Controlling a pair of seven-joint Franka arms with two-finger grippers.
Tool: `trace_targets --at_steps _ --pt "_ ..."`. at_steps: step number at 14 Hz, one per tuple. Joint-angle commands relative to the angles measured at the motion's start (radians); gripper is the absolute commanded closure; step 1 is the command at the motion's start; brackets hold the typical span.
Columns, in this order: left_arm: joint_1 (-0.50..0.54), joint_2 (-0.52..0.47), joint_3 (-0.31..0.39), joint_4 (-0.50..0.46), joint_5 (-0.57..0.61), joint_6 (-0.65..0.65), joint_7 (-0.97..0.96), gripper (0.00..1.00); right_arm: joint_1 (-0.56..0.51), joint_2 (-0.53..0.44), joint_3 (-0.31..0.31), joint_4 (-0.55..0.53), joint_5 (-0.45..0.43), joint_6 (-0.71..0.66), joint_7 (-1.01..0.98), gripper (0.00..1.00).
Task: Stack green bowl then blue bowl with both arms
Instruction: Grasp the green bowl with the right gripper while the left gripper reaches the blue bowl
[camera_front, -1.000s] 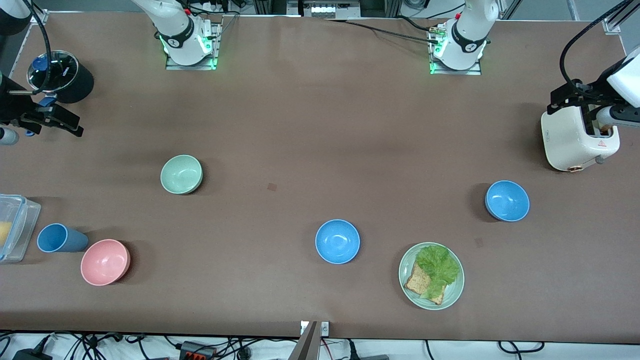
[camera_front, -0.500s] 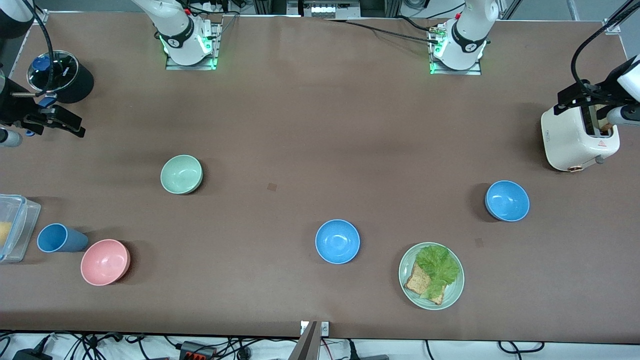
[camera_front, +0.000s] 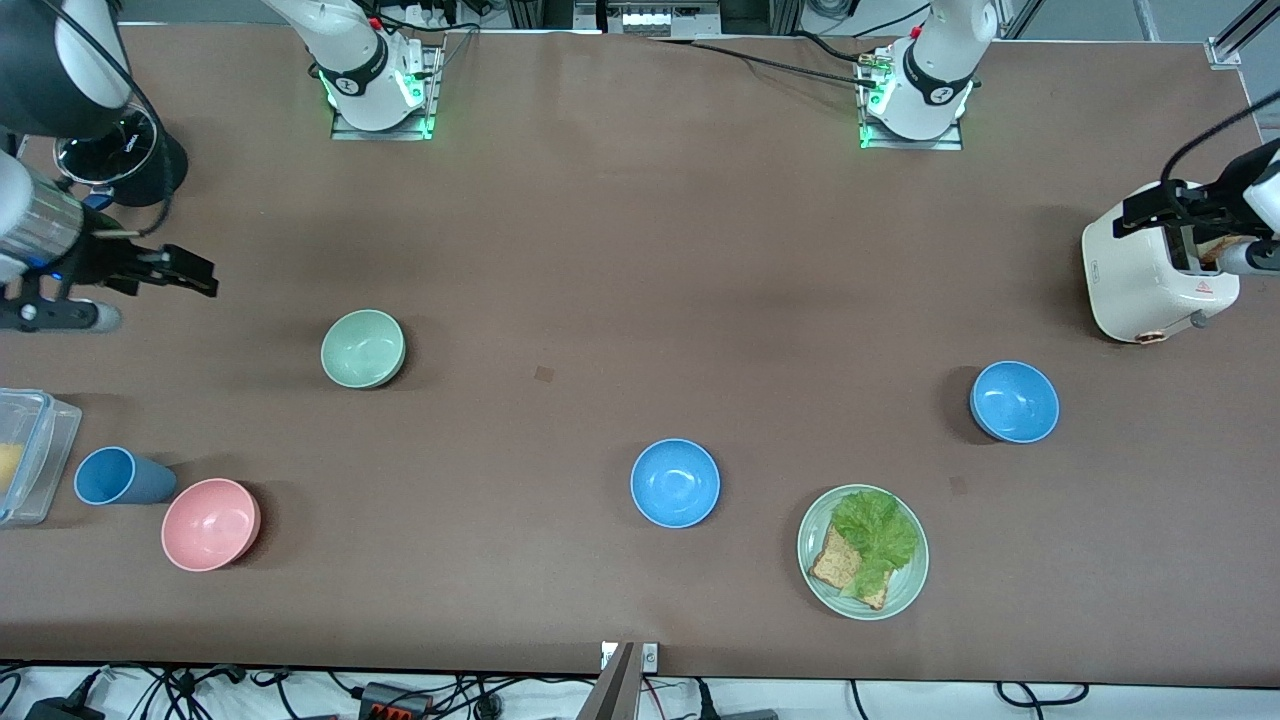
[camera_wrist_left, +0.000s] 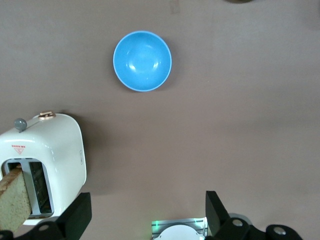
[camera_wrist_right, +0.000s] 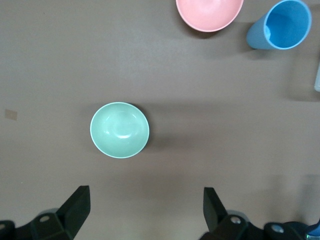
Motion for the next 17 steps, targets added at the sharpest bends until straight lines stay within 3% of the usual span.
trace_targets --at_steps 1,4,8,15,16,17 --pt "0.004 0.023 -0.002 0.039 -0.027 -0.034 0.004 0.00 0.022 0.084 -0.001 0.034 0.000 -0.003 -0.010 0.00" --pt "0.004 0.039 -0.001 0.039 -0.016 -0.022 0.005 0.00 0.059 0.197 -0.001 0.046 0.001 0.022 0.004 0.00" --pt "0.073 0.186 -0.002 0.088 -0.016 0.053 0.022 0.00 0.056 0.332 -0.001 0.046 0.000 0.068 0.003 0.00" --pt "0.073 0.394 -0.002 0.079 -0.019 0.282 0.022 0.00 0.036 0.529 -0.001 0.031 0.010 0.197 -0.005 0.00" --pt "0.075 0.420 -0.002 0.074 -0.019 0.317 0.021 0.00 0.036 0.534 -0.001 0.029 0.030 0.192 -0.005 0.03" --pt "0.073 0.452 -0.002 0.072 -0.016 0.348 0.021 0.00 0.033 0.535 -0.001 0.025 0.046 0.185 -0.005 0.15"
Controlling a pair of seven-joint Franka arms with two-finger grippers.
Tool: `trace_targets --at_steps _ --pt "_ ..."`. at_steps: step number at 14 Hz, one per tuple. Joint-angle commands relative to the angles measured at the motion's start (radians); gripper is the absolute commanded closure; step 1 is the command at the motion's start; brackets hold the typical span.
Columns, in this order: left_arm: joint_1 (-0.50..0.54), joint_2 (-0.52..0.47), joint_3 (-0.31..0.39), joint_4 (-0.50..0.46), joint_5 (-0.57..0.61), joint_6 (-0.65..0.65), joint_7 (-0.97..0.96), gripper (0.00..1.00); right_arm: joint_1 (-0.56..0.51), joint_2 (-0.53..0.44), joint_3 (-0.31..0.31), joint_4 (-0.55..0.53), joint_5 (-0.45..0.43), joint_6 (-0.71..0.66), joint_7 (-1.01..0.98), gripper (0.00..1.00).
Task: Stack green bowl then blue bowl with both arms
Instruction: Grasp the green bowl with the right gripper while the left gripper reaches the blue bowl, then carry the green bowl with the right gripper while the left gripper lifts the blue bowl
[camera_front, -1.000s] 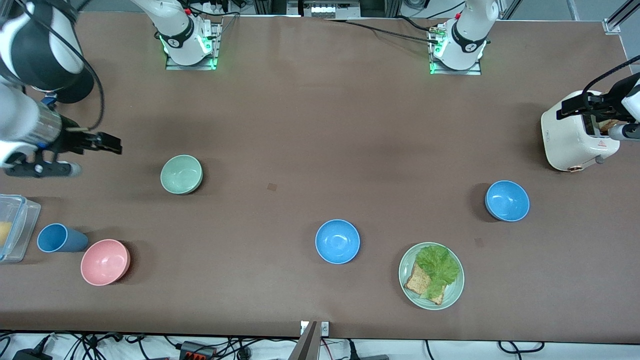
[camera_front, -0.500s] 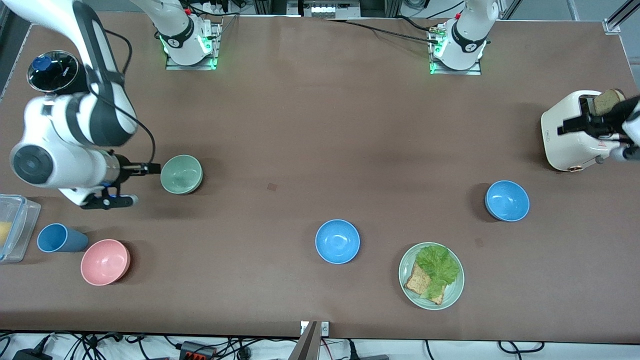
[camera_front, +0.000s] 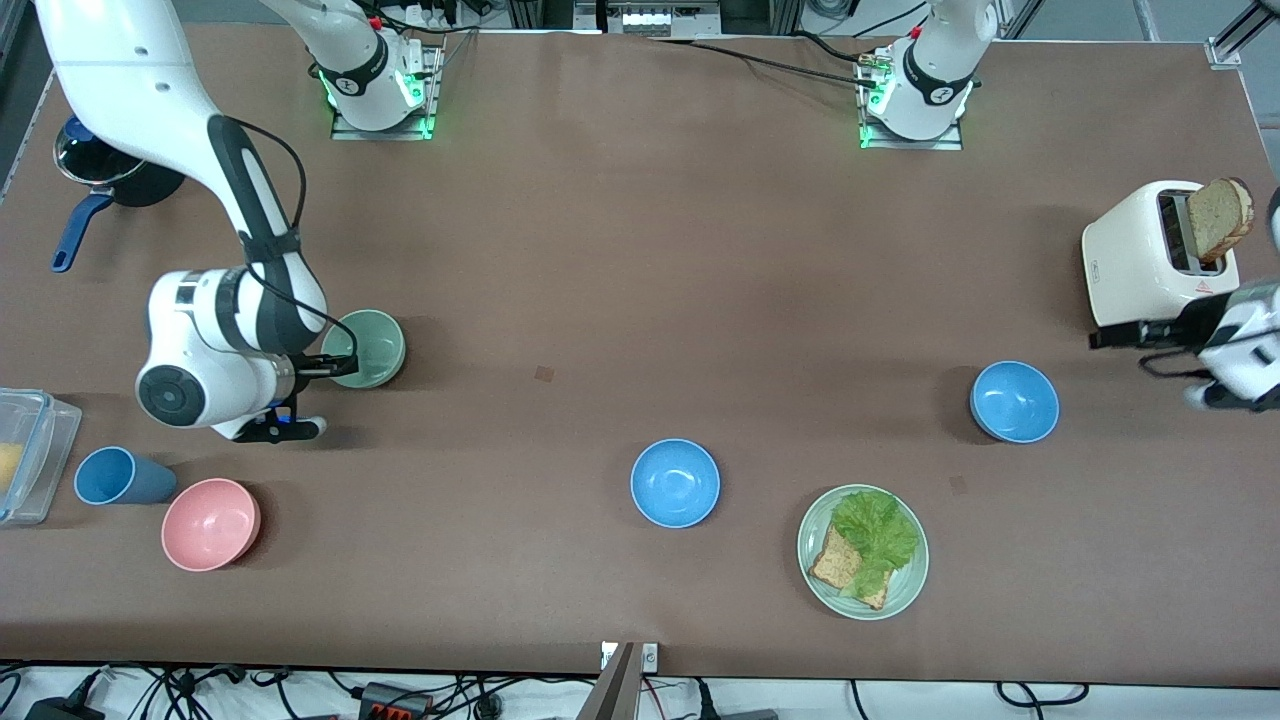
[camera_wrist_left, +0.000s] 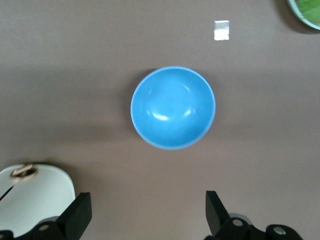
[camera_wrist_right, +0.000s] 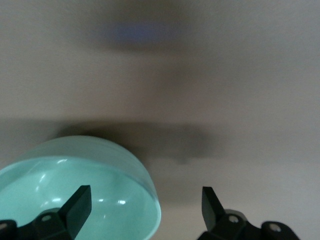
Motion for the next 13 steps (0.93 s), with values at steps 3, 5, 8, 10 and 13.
trace_targets --at_steps 3,5,8,10,13 --pt "0.003 0.135 0.000 0.023 -0.010 0.146 0.015 0.00 -0.023 -0.001 0.006 -0.015 0.033 -0.019 -0.026 0.64" --pt "0.004 0.181 -0.002 0.023 0.019 0.222 0.015 0.00 -0.019 -0.002 0.006 -0.014 0.033 -0.046 -0.031 0.90" --pt "0.015 0.221 0.000 0.022 0.033 0.278 0.015 0.00 -0.019 -0.002 0.014 -0.004 0.038 -0.051 -0.044 1.00" --pt "0.012 0.225 0.000 0.002 0.035 0.284 0.015 0.02 -0.014 -0.005 0.025 0.009 0.105 -0.054 -0.044 1.00" --pt "0.012 0.222 0.000 -0.065 0.036 0.371 0.018 0.05 0.047 -0.007 0.081 0.095 0.130 -0.114 -0.026 1.00"
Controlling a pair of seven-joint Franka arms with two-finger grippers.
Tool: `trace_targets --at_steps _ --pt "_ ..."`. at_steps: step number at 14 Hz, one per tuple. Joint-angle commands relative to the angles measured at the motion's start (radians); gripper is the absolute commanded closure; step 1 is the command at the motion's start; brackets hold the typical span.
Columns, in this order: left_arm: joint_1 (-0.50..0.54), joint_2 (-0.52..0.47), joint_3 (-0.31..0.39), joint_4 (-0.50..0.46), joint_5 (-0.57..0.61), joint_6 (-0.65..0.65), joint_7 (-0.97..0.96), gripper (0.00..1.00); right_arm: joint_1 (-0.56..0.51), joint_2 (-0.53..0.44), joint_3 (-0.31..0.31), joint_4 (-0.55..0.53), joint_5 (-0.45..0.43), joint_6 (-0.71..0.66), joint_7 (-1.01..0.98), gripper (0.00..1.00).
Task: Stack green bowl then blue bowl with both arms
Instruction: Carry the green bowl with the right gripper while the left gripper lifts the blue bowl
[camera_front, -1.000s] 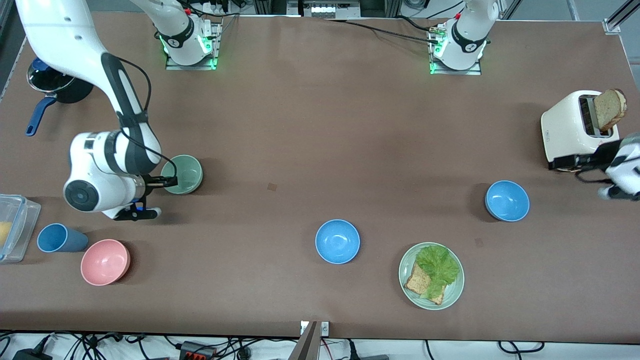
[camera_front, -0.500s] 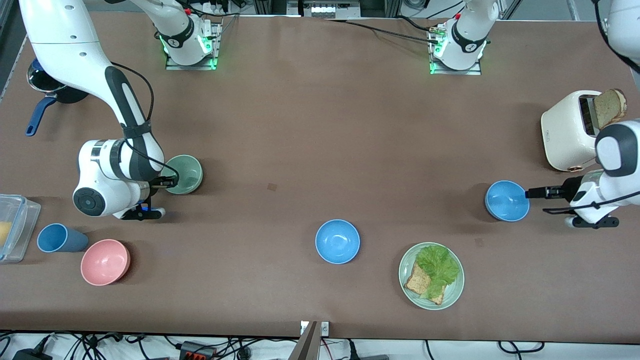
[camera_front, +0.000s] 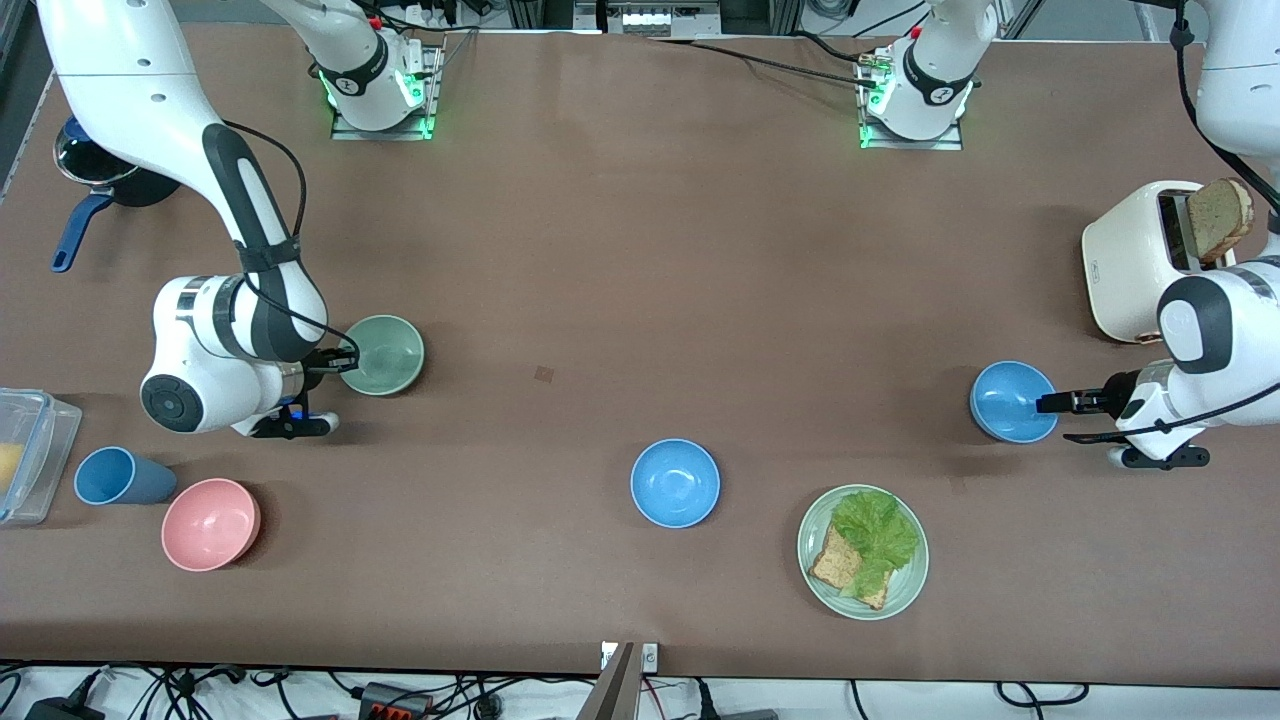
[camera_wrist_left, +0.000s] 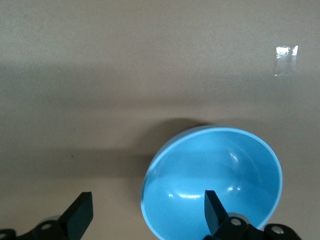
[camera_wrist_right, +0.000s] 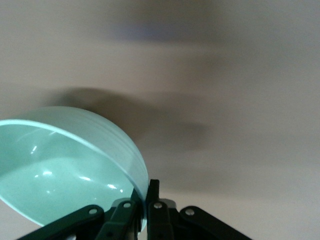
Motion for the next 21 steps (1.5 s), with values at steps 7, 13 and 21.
trace_targets --at_steps 7,13,21 --pt "0.003 -0.021 -0.009 -0.115 0.019 0.117 0.019 0.38 0.392 0.033 0.056 0.145 0.195 -0.007 0.229 1.00" --pt "-0.001 -0.065 -0.021 -0.154 0.020 0.111 0.097 0.84 0.566 0.107 0.054 0.162 0.206 0.117 0.492 1.00" --pt "0.000 -0.182 -0.113 -0.217 0.017 0.058 0.053 1.00 0.592 0.081 0.045 0.207 0.192 0.147 0.618 0.00"
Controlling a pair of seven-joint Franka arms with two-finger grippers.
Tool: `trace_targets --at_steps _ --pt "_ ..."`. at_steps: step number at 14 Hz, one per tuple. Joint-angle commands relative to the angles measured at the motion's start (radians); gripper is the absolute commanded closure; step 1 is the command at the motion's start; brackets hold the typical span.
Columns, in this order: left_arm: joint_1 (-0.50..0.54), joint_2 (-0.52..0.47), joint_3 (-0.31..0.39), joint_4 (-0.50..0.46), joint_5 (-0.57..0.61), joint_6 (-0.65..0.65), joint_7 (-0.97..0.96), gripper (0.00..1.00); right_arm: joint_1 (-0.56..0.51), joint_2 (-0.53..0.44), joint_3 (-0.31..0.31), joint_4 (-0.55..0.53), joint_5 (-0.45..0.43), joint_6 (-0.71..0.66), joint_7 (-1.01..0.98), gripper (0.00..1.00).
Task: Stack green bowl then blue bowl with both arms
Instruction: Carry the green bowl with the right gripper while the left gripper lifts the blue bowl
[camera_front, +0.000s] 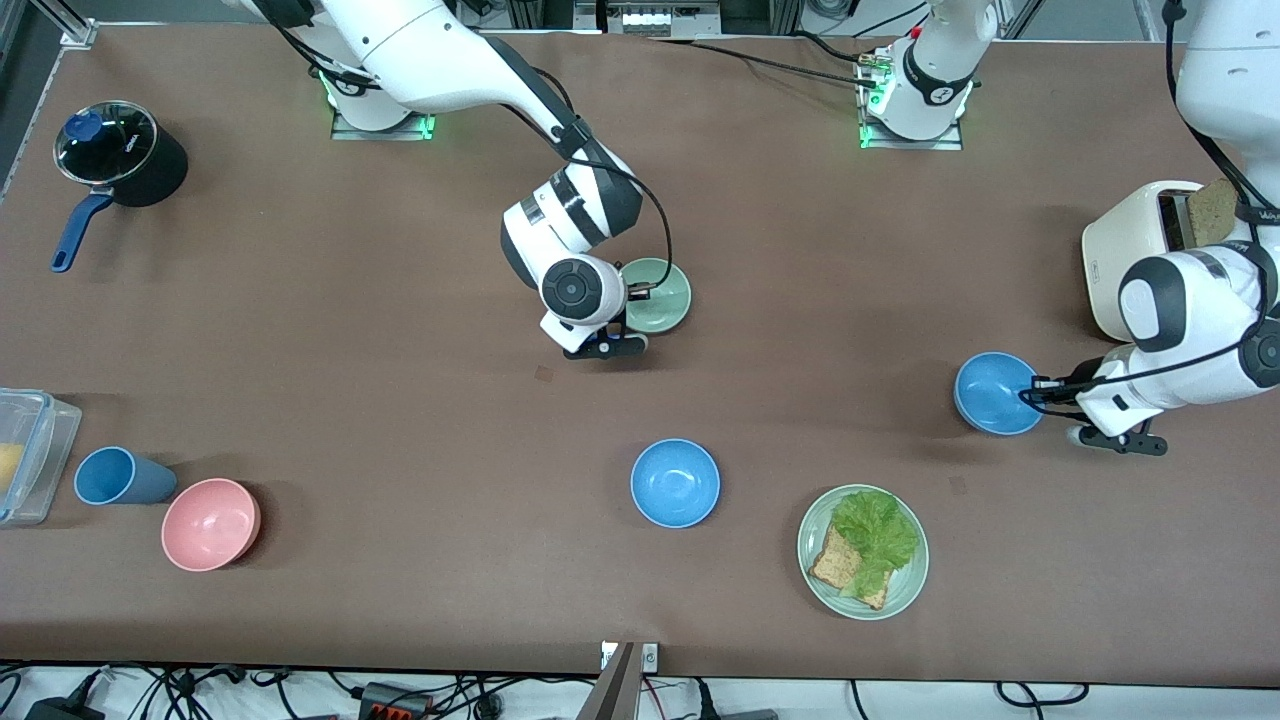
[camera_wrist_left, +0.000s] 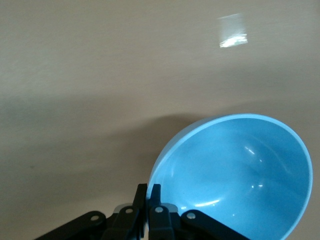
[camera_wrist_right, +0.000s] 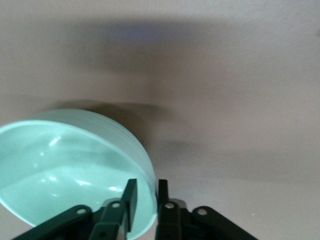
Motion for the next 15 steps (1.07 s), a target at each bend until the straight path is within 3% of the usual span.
trace_targets --at_steps 1,4,7,10,13,15 --pt "0.004 -0.091 -0.067 -0.054 0.014 -0.058 -0.101 1.00 -0.017 -0.068 -0.023 0.073 -0.003 -0.064 0.051 0.00" --pt "0.005 -0.137 -0.175 -0.054 0.014 -0.141 -0.274 1.00 -0.045 -0.168 -0.107 0.148 -0.063 -0.216 0.046 0.00" --pt "0.007 -0.163 -0.337 -0.053 0.012 -0.187 -0.561 0.98 -0.071 -0.232 -0.228 0.203 -0.065 -0.313 0.045 0.00" --pt "0.004 -0.160 -0.518 -0.045 0.014 -0.186 -0.846 0.98 -0.073 -0.288 -0.361 0.203 -0.087 -0.327 0.026 0.00" --pt "0.001 -0.156 -0.623 -0.046 0.014 -0.186 -0.905 0.98 -0.074 -0.322 -0.435 0.203 -0.121 -0.329 -0.052 0.00" --pt "-0.056 -0.134 -0.643 -0.043 0.014 -0.177 -0.937 0.99 -0.077 -0.331 -0.461 0.203 -0.123 -0.329 -0.090 0.00"
